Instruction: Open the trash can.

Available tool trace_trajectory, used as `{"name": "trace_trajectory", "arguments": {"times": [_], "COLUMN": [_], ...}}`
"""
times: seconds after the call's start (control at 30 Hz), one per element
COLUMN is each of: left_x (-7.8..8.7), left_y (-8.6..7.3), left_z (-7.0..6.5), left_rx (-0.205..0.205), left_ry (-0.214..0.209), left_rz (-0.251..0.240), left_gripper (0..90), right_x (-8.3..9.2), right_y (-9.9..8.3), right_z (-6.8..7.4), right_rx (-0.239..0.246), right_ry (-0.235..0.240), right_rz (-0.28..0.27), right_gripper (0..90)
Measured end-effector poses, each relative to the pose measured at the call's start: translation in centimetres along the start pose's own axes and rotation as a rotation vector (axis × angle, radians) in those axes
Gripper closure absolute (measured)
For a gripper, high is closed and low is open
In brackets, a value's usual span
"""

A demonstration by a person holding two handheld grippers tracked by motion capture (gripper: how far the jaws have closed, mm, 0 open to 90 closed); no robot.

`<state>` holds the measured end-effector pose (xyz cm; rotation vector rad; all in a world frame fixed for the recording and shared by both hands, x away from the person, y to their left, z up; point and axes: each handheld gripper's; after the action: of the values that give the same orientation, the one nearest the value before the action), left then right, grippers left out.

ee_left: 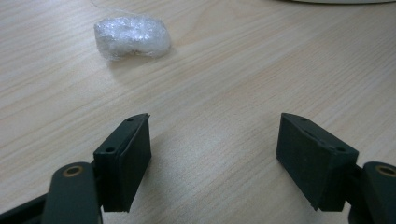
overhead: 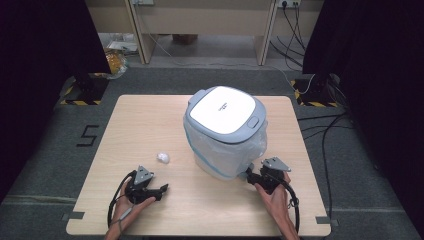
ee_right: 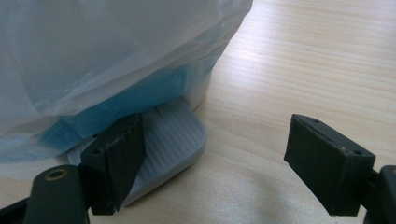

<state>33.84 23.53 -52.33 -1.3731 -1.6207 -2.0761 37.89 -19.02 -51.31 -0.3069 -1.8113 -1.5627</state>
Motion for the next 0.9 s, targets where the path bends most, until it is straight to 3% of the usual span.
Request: {"name": "trace_trajectory", "arguments": {"times": [0.07, 0.33, 0.9], "left_x": [0.0, 0.0, 0.2], "left_y": [0.0, 0.0, -0.2], "left_z": [0.0, 0.2, 0.6], "left_rx": [0.0, 0.007, 0.008], "left_ry": [-0.001, -0.008, -0.011], "left_rz": [0.002, 0.007, 0.009], "left_gripper": [25.5, 25.1, 24.8], "right_x": [-0.1, -0.3, 0.5], "right_y": [0.0, 0.0, -0.7], "right_z": [-0.1, 0.3, 1.3], "right_rx": [-0.011, 0.027, -0.004], "right_ry": [0.007, -0.008, 0.037], "right_rz": [0.005, 0.057, 0.083], "right_gripper": [20.2, 20.2, 20.2]}}
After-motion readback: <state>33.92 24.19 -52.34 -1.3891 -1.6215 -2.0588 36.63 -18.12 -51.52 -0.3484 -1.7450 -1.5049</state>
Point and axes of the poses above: each handheld gripper's, and its own axes: x roughly backward along the jaws, y roughly out of its top, z roughly to its left, and after that the axes turned 7 degrees about z, right-handed
